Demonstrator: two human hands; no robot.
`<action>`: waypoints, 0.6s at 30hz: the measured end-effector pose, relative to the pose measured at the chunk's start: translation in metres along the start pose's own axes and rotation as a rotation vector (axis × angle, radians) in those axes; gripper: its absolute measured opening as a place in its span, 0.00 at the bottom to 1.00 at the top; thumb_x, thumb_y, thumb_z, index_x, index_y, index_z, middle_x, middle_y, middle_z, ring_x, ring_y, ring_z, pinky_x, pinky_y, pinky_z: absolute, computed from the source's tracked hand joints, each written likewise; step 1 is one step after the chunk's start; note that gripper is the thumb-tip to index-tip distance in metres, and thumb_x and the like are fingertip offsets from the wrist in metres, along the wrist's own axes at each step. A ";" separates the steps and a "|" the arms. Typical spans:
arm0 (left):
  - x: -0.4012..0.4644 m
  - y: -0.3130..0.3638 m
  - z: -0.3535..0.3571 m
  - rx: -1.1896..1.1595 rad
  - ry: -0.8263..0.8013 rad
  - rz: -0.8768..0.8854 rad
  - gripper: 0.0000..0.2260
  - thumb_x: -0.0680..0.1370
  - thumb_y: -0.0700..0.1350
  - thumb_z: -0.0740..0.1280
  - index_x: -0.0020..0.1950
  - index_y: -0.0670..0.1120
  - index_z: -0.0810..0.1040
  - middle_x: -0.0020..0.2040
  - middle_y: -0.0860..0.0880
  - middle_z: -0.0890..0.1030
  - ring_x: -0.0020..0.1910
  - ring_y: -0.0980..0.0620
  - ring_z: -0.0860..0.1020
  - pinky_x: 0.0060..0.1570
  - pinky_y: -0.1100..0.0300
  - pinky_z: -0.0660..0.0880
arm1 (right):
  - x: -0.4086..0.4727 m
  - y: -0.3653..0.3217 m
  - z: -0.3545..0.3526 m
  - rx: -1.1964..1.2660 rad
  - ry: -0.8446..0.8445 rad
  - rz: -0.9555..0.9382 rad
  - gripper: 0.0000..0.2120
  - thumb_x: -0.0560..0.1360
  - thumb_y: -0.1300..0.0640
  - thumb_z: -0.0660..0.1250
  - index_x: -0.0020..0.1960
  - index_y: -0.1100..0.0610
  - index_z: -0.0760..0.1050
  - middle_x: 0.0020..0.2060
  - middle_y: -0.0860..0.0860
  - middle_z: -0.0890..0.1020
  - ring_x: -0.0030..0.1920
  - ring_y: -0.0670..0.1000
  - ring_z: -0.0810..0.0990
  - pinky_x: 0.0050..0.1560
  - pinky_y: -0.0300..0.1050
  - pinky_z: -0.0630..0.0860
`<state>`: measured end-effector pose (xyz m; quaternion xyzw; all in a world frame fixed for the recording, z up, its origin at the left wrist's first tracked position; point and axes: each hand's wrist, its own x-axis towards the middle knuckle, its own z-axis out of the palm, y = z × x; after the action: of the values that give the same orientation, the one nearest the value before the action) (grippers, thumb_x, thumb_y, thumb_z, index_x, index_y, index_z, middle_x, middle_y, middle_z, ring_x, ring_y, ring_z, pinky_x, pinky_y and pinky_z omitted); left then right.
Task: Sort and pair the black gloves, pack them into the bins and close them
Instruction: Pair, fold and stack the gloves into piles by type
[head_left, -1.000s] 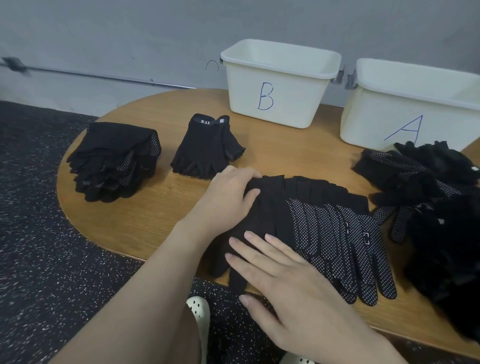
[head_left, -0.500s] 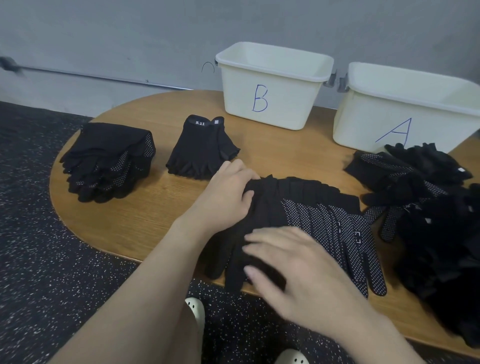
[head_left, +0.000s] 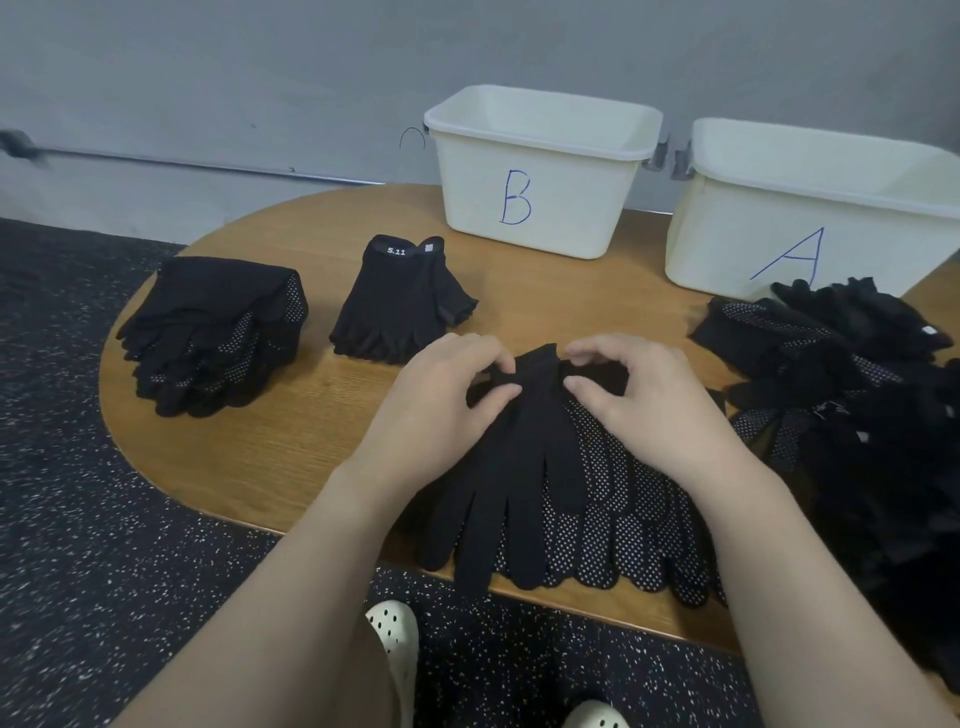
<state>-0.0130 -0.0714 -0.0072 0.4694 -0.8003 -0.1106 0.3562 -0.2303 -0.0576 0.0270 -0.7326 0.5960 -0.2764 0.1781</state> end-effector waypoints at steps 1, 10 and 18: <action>0.000 0.000 0.000 0.001 0.017 0.025 0.05 0.78 0.47 0.73 0.52 0.49 0.80 0.47 0.57 0.80 0.49 0.54 0.78 0.51 0.50 0.79 | 0.003 0.000 0.002 0.017 -0.008 0.008 0.14 0.78 0.55 0.73 0.63 0.49 0.82 0.53 0.42 0.83 0.57 0.42 0.79 0.53 0.19 0.63; 0.001 -0.007 0.007 -0.170 0.114 0.013 0.04 0.80 0.45 0.72 0.51 0.53 0.78 0.51 0.55 0.82 0.45 0.59 0.77 0.47 0.61 0.77 | 0.016 0.004 0.013 0.189 -0.010 0.087 0.14 0.75 0.48 0.76 0.59 0.44 0.79 0.49 0.37 0.83 0.55 0.29 0.76 0.50 0.19 0.65; 0.004 -0.007 0.010 -0.259 0.169 -0.008 0.03 0.82 0.47 0.69 0.50 0.50 0.77 0.38 0.63 0.74 0.38 0.58 0.73 0.40 0.68 0.71 | 0.016 0.004 0.020 0.205 -0.077 0.106 0.10 0.75 0.44 0.75 0.42 0.48 0.79 0.38 0.42 0.84 0.38 0.41 0.80 0.38 0.38 0.74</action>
<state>-0.0160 -0.0806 -0.0158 0.4306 -0.7446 -0.1745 0.4792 -0.2186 -0.0754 0.0120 -0.6879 0.5953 -0.2980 0.2893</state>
